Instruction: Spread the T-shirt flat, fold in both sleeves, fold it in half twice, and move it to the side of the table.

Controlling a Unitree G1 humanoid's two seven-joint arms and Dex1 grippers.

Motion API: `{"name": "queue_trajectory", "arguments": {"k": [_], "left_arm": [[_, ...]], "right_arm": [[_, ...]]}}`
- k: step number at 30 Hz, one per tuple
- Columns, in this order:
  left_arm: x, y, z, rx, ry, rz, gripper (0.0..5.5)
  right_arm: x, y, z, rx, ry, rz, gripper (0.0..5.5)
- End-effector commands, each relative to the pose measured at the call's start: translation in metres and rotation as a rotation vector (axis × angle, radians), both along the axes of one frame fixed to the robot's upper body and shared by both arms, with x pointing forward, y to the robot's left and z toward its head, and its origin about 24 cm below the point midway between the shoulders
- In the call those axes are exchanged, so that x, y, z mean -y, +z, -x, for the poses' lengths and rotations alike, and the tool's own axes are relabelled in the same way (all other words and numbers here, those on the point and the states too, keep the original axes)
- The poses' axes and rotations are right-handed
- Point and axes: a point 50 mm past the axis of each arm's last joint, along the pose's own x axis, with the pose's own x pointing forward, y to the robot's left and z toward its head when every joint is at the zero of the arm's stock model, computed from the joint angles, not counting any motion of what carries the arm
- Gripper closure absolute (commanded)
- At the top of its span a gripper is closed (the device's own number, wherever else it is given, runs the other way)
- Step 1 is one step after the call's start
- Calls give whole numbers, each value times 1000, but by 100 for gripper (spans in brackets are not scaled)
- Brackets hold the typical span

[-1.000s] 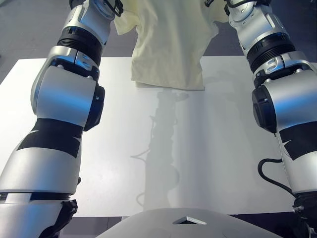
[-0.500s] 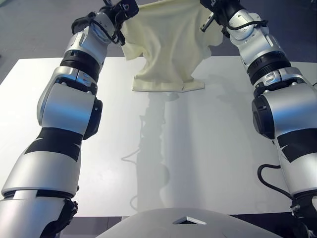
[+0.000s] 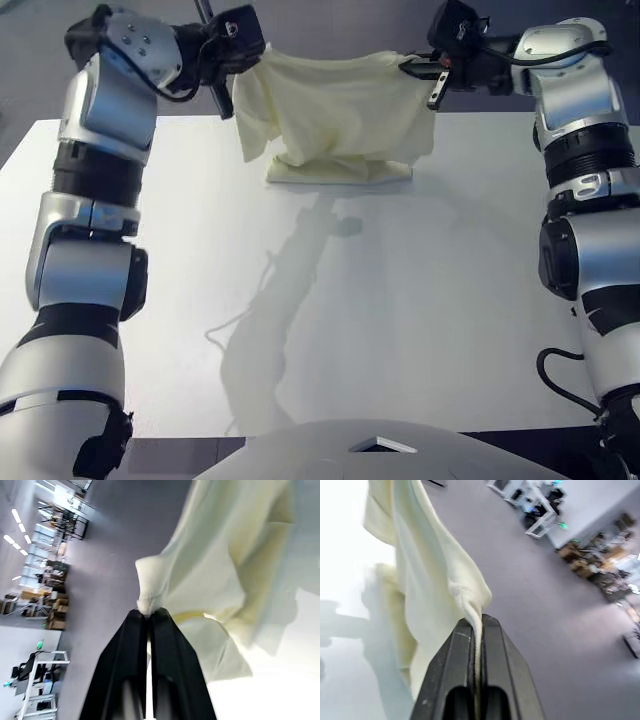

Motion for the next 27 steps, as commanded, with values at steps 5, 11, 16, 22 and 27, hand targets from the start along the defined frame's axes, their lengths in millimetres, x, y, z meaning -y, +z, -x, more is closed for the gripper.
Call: {"name": "queue_trajectory", "arguments": {"k": [5,11,16,22,27], "left_arm": [[0,19,47,-97,-168,3,549],[10,3,75,-231,-321,-35,549],[12,-24,93,-352,-402,-104,549],[18,-51,120,-494,-530,-161,549],[23,-77,147,-624,-605,-192,549]], "right_arm": [[8,38,48,-167,232,-30,550],[5,33,77,-315,390,5,550],[6,-10,95,-460,432,128,550],[-3,-54,129,-632,527,186,550],[-14,-82,164,-780,613,192,550]]}}
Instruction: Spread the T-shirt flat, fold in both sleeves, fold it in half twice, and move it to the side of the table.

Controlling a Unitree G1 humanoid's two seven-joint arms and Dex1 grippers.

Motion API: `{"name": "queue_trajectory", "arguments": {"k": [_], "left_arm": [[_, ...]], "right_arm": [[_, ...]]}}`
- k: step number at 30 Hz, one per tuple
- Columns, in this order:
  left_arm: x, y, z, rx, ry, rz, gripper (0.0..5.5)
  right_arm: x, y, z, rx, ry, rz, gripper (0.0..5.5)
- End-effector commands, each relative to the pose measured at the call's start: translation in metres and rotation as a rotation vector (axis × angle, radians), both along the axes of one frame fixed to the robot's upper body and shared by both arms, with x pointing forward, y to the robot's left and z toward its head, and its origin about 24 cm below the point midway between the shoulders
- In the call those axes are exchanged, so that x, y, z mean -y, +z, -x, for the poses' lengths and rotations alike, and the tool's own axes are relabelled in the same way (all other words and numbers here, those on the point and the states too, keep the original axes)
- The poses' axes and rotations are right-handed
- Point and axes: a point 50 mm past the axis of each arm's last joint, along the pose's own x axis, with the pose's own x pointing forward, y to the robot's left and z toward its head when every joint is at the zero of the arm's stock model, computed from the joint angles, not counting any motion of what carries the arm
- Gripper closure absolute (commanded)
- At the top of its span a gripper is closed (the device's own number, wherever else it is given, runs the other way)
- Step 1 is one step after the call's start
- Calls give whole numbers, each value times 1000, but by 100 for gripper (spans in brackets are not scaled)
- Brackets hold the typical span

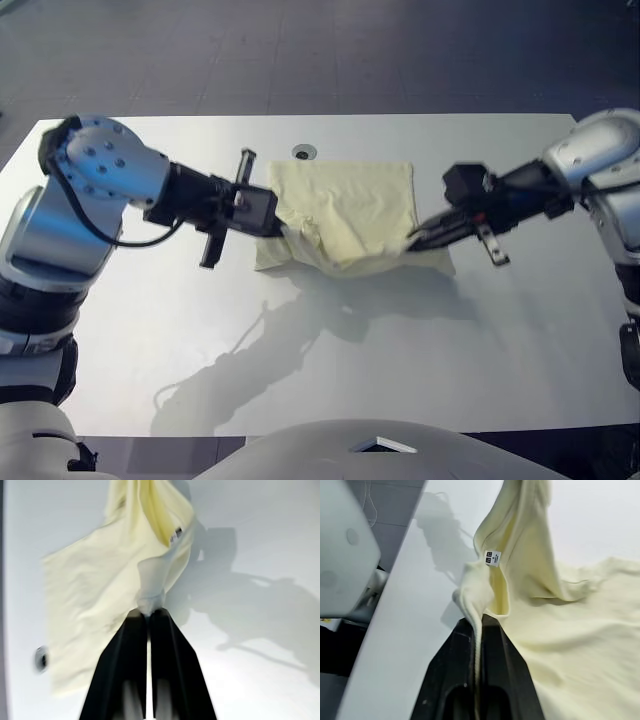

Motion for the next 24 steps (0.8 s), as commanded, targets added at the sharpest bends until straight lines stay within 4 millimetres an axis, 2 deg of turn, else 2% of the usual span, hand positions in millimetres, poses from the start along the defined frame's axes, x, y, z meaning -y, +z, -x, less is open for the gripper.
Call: {"name": "queue_trajectory", "arguments": {"k": [1,8,11,12,14,18,24], "left_arm": [[1,-25,23,-115,-45,-57,549],[-7,-74,56,-221,-53,-173,549],[-11,-86,65,-246,-59,-209,549],[-12,-89,68,-255,-60,-215,550],[-15,-92,78,-282,-79,-229,550],[-20,-80,85,-345,-104,-188,473],[-31,-36,52,-224,52,-9,377]], "right_arm": [[-6,-18,24,-95,40,25,550],[-7,-60,43,-125,14,93,550],[-5,-72,50,-132,10,115,550],[-5,-75,53,-136,9,120,519],[-3,-80,59,-143,11,133,497],[10,-79,63,-143,15,183,426],[37,-48,45,-30,-106,190,334]]}}
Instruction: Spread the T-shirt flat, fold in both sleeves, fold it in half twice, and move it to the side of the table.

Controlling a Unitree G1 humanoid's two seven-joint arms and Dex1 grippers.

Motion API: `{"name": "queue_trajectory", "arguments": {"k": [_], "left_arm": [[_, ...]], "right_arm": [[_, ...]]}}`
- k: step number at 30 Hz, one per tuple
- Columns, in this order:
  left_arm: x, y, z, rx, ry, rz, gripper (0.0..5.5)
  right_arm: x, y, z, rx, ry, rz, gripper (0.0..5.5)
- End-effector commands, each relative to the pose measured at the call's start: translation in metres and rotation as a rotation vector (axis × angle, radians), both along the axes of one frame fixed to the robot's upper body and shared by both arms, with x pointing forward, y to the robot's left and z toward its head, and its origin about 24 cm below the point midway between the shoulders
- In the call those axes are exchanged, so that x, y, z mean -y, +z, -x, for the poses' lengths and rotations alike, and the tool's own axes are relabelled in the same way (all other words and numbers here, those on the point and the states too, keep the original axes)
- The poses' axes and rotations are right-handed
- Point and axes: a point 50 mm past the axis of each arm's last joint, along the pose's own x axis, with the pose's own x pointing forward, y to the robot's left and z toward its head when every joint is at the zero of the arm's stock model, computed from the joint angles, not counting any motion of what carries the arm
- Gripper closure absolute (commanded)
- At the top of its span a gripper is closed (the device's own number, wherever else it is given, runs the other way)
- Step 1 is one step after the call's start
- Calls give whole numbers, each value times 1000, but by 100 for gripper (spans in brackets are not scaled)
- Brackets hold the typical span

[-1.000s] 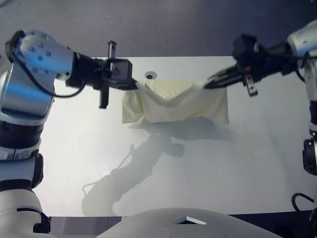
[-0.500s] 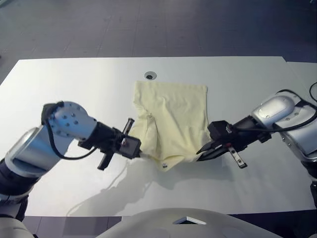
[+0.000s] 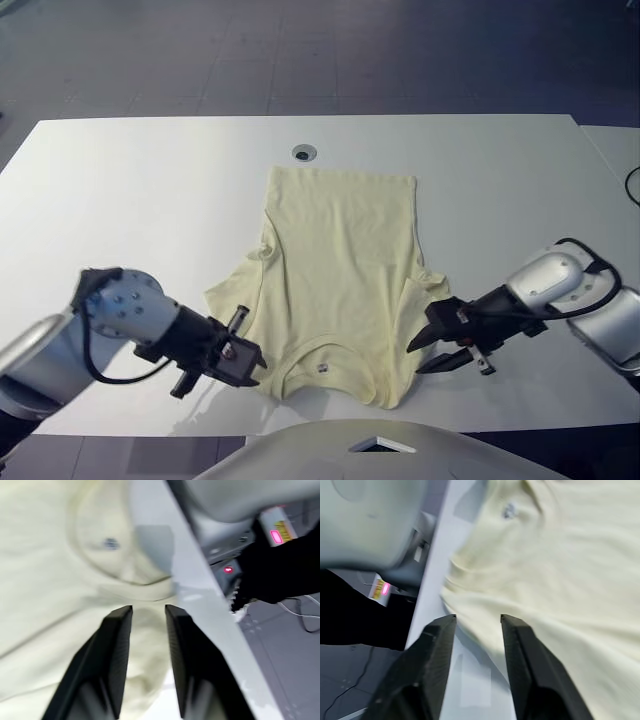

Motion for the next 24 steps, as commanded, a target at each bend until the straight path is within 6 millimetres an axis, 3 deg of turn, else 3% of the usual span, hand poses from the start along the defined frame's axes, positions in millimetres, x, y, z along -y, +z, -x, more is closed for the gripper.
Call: {"name": "queue_trajectory", "arguments": {"k": [1,4,7,10,13,21,24], "left_arm": [[-8,34,-22,105,155,123,360],[-12,37,-30,184,319,162,317],[-15,15,-38,234,545,178,264],[-13,-9,-43,263,663,159,216],[-5,-17,-44,264,694,165,175],[-4,-25,-49,288,671,110,44],[-2,-26,-48,288,660,107,12]], "right_arm": [[19,28,-13,120,-104,0,318],[29,31,-21,260,-274,15,276],[29,16,-28,375,-465,19,225],[23,-3,-22,399,-503,42,179],[22,-20,-22,455,-500,100,139],[38,-39,-16,498,-417,242,12],[48,-47,-9,489,-359,309,10]]}}
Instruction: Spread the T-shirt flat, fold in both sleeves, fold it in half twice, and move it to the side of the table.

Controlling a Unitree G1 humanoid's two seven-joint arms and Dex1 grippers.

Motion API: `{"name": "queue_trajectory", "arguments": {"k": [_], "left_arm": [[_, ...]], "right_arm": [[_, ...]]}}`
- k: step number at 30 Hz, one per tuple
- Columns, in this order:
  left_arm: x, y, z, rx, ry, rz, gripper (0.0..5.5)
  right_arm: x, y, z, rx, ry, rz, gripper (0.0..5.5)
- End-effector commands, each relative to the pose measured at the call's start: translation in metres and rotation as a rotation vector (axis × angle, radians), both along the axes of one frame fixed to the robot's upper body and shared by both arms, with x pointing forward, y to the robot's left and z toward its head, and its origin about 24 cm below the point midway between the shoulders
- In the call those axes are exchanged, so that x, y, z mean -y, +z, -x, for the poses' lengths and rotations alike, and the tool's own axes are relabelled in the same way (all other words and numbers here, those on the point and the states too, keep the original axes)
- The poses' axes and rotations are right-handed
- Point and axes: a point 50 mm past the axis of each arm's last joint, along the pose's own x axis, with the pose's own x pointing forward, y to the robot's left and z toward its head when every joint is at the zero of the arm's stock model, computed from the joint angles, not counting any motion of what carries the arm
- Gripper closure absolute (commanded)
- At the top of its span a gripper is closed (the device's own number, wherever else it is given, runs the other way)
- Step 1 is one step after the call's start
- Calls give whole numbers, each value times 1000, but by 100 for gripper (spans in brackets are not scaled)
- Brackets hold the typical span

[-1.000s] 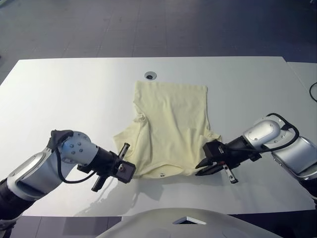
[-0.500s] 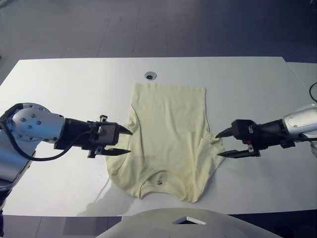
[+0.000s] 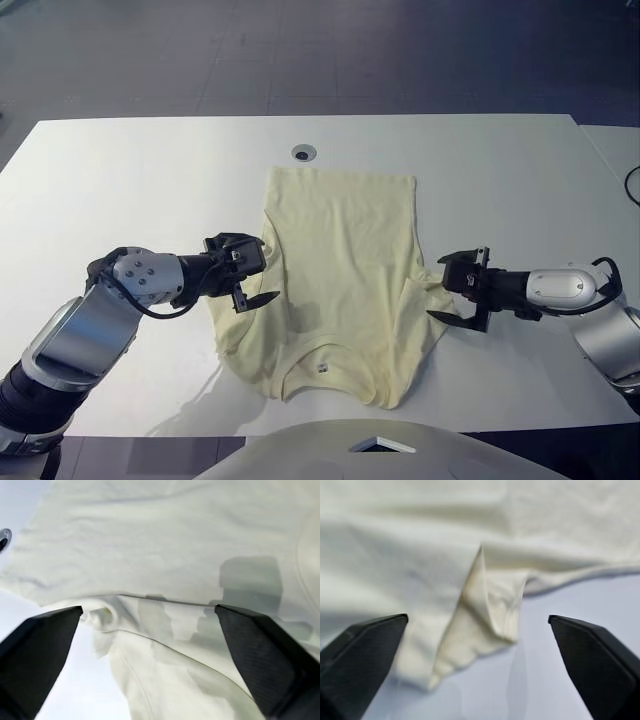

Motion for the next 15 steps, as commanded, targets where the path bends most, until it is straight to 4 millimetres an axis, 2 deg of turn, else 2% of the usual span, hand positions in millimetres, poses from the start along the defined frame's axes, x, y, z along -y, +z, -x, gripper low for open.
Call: {"name": "queue_trajectory", "arguments": {"k": [1,6,15], "left_arm": [[1,-2,-1,3,-10,-23,12],[1,-3,2,-1,-3,-27,12],[-5,-13,11,-35,85,-49,12]], "right_arm": [[16,-11,9,-40,39,118,10],[31,-8,7,-32,41,200,10],[50,5,18,-108,43,298,10]]}}
